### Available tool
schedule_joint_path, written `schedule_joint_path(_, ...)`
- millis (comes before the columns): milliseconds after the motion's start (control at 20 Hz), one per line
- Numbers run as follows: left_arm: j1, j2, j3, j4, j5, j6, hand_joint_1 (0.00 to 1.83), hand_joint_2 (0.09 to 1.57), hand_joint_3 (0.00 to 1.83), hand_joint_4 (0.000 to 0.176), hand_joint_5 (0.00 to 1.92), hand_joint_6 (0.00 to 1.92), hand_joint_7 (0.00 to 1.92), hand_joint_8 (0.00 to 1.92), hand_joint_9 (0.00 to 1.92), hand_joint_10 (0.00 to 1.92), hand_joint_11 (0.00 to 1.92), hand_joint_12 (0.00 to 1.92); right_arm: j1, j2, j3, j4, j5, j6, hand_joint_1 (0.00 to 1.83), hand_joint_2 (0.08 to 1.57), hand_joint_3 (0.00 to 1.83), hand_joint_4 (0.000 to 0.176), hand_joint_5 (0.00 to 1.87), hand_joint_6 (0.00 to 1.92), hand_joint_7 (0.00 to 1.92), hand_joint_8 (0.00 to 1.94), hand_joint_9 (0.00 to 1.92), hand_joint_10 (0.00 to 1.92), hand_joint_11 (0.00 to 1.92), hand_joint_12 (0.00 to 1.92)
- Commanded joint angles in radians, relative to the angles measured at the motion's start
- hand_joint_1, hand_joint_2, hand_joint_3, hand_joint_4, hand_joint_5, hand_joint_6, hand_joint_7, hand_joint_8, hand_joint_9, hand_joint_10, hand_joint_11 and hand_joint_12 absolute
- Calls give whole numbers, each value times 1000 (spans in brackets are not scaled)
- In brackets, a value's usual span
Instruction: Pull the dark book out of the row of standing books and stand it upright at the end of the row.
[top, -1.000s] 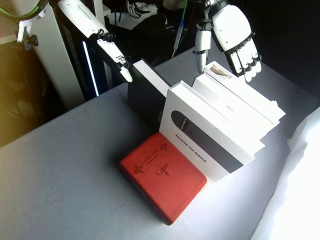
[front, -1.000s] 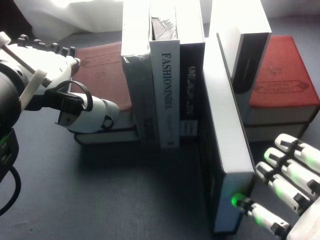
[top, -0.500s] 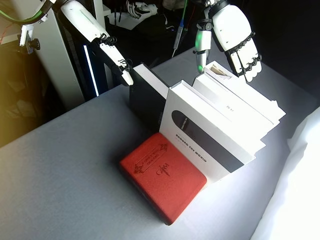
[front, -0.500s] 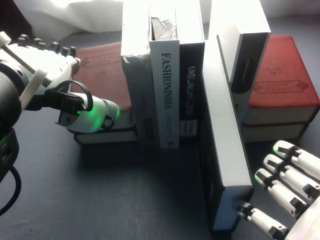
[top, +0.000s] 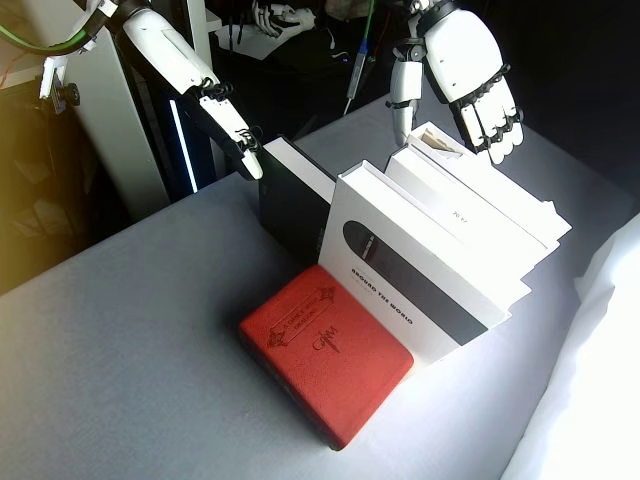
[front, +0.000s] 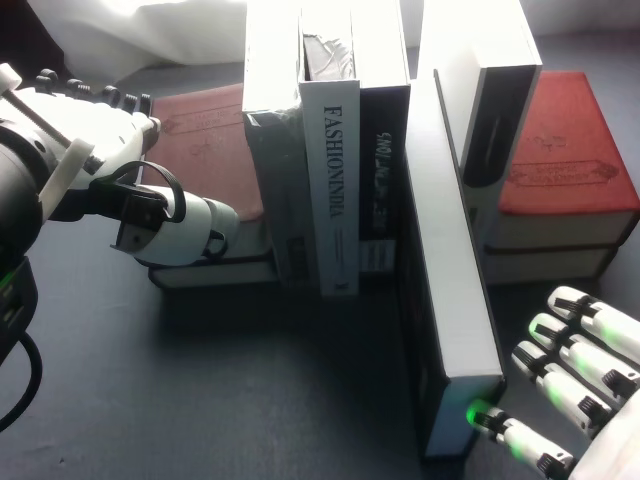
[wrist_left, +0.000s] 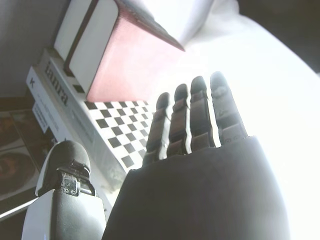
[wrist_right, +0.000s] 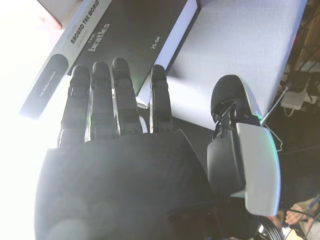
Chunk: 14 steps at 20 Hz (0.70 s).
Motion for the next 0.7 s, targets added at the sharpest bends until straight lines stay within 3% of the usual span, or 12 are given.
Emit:
schedule_joint_path(0, -10, 7, 1, 90, 14, 3, 0, 1173, 0, 0, 61, 2, 54, 0, 35, 0, 17, 46, 14, 7, -22, -93, 47, -8, 0, 1249, 0, 0, 169, 0, 174, 2, 124, 4, 0, 258)
schedule_joint_path(450, -10, 7, 1, 90, 14, 3, 0, 1176, 0, 0, 56, 5, 58, 8, 34, 7, 11, 40, 81, -9, -50, -106, 61, -2, 0, 1260, 2, 0, 158, 2, 151, 3, 109, 2, 0, 229)
schedule_joint_path(650, -10, 7, 1, 90, 14, 4, 0, 1186, 3, 0, 57, 3, 57, 4, 35, 4, 6, 46, 140, -9, -50, -106, 45, 20, 0, 1255, 0, 0, 193, 4, 191, 5, 146, 3, 0, 321)
